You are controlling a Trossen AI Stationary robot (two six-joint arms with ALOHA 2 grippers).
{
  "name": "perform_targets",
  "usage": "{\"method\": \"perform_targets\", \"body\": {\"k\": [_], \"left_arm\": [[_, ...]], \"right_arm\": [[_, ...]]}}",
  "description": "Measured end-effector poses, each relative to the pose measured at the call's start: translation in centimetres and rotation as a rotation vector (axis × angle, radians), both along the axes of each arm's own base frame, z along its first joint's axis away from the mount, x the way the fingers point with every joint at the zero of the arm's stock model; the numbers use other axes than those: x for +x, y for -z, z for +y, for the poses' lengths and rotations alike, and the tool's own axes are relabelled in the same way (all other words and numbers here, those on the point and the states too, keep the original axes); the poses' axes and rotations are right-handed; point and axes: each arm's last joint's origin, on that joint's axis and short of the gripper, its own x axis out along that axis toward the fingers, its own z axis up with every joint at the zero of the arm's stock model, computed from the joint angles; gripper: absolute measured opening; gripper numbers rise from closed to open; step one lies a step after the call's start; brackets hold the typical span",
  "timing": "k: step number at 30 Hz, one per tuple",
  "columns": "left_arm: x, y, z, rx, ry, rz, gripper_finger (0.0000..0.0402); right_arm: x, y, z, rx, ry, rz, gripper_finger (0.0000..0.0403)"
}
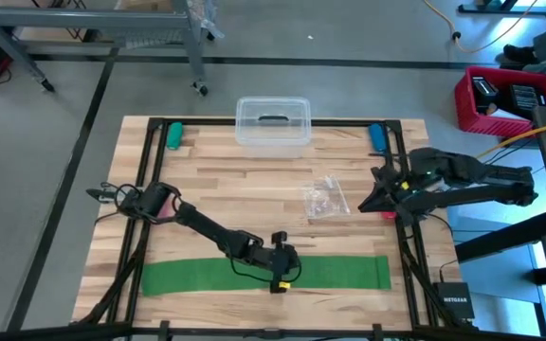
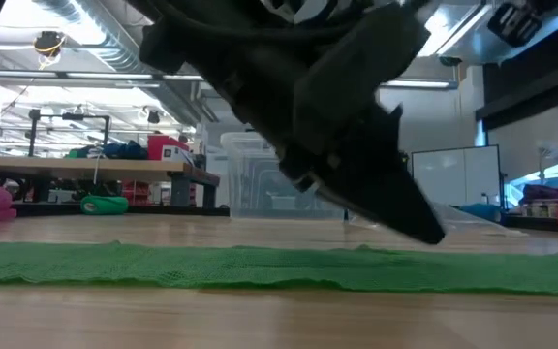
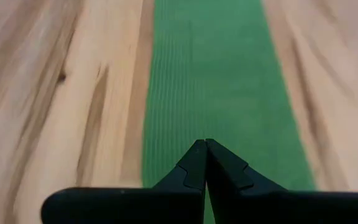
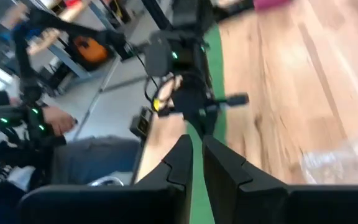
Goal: Roll bandage
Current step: Roll the green bandage
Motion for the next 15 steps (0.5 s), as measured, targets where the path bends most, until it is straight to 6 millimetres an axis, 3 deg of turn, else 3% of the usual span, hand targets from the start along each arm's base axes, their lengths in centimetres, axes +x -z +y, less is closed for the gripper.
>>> {"method": "perform_targets", "body": {"k": [11,15], "left_arm": [[-1.6,0.4,-0.5,-0.034,-0.064,0.164,0.0000],[-2.5,-0.5,-1.0,-0.038,-0.073,0.205,0.0000]], "right_arm": [[1.2,1.2,0.0,-0.061,-0.011,0.105,0.0039],[1.0,1.5,0.0,-0.063,-0.014,0.142,0.0039]]}}
